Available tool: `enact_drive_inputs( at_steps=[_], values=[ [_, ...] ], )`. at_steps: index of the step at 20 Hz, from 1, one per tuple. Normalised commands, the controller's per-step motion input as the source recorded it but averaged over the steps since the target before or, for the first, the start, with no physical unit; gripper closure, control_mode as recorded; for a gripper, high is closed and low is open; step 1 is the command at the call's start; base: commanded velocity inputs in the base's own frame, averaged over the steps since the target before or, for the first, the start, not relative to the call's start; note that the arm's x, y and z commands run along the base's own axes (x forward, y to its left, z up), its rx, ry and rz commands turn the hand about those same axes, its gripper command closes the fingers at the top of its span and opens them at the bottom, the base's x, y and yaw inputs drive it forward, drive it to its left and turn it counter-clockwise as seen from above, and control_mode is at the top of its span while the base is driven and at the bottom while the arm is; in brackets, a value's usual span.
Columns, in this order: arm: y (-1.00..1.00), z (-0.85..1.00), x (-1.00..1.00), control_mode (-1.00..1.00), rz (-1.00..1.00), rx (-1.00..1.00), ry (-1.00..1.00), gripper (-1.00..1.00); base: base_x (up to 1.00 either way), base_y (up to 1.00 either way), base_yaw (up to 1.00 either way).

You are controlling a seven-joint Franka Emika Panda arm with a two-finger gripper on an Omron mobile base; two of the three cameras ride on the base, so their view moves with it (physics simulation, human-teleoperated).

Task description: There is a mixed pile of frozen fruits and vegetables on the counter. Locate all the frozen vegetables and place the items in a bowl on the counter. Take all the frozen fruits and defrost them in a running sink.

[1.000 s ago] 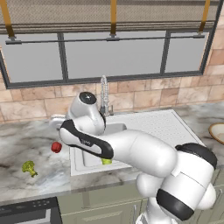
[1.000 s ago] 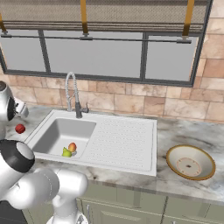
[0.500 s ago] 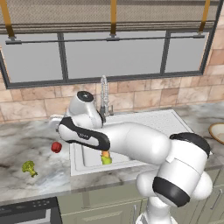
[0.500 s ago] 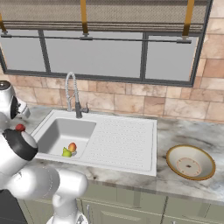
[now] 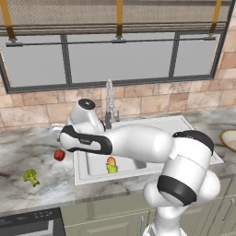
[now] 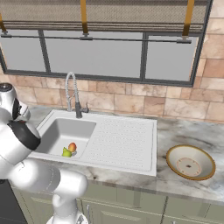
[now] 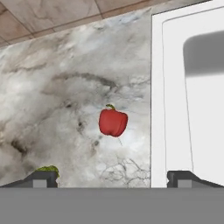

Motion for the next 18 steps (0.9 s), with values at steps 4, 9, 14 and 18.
enact_drive_inputs(
  at_steps=[4,9,14,18],
  values=[
    [0.12,-0.20,0.04,-1.00,0.00,-0.01,0.00,-1.00,0.00,0.00,0.00],
    [0.10,-0.18,0.01,-1.00,0.00,-0.02,0.00,-1.00,0.00,0.00,0.00],
    [0.06,-0.17,0.03,-1.00,0.00,-0.01,0.00,-1.00,0.00,0.00,0.00],
    [0.01,-0.17,0.08,-1.00,0.00,0.00,0.00,-1.00,0.00,0.00,0.00]
  ],
)
